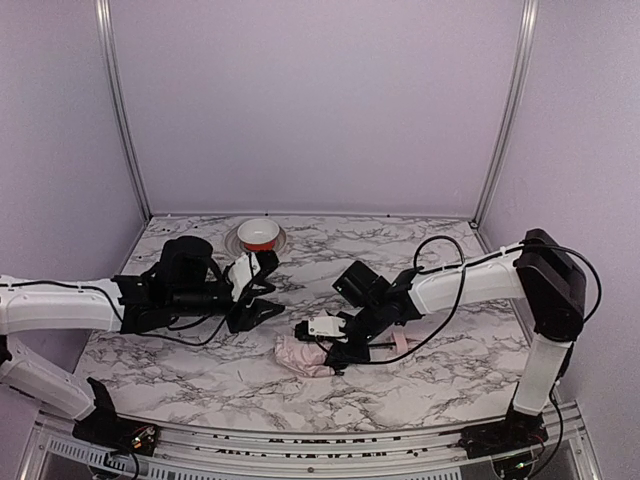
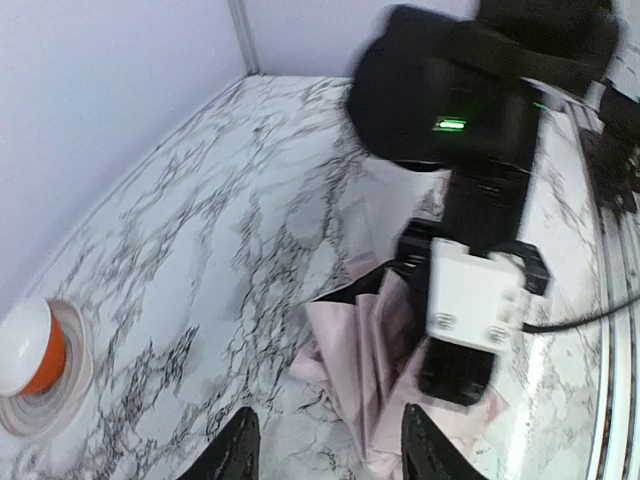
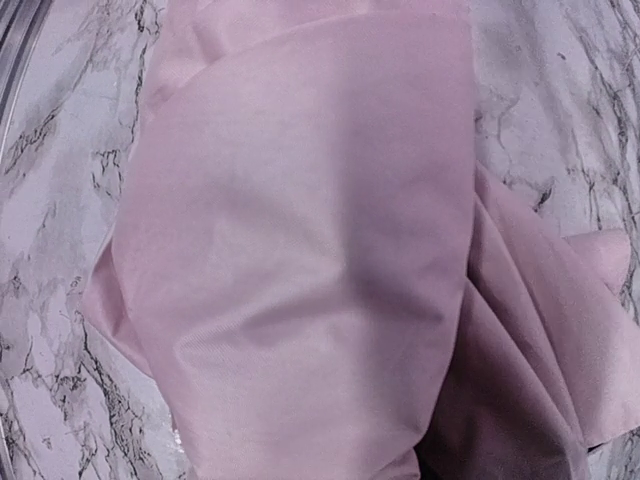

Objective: Put away the umbrella

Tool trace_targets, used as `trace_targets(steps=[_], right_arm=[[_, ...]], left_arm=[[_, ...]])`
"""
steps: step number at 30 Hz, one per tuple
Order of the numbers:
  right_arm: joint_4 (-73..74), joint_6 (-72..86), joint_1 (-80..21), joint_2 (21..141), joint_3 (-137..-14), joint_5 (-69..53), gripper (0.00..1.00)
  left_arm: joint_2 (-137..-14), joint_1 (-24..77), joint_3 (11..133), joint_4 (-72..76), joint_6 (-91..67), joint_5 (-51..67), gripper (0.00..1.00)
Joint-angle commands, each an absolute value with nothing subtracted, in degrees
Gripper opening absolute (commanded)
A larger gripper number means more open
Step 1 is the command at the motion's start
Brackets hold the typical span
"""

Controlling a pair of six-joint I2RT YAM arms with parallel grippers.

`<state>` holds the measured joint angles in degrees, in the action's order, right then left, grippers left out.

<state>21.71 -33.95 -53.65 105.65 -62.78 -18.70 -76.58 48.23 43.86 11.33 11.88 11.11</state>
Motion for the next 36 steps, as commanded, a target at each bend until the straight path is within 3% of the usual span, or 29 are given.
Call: trace_targets(steps=[1,6,9,12,24,28,32,36], right_arm=[[38.3,-31.3,-51.3,113.1,-62.4,-29.3,0.13],[42.4,-30.9,-49.3,117.0,-65.6,-35.8,0.12],[43.6,-31.2,-49.0,118.7,-66.7,-37.1,0.11],[44.9,-31.8,-48.6,120.2,-67.5,-39.4,0.10],[46.0,-31.0,-45.1,122.8,-70.9,-41.2,0.08],[46.0,-31.1,-45.0,123.2,-72.2,-40.7,0.09],[45.1,-30.4,-44.8,122.5,-73.0,-40.3,0.12],[42.2,-28.4,-44.1,120.1,-74.2,-39.2,0.23]], left_arm=[[-69.8,55.9,37.1,11.6,31.0,12.3,0.49],[-71.8,61.0,38.5,5.0,36.0,10.1,0.73],[-77.4,63.6,40.8,4.5,39.0,6.3,0.79],[-82.6,64.2,43.8,5.0,40.6,4.6,0.98],[-96.0,64.4,48.7,-0.6,38.2,8.4,0.99],[-100.4,64.4,49.8,-2.2,37.4,4.2,0.90],[-102.7,64.4,51.0,-3.8,35.8,2.8,0.56],[-102.6,64.4,51.0,-4.0,34.3,5.6,0.36]])
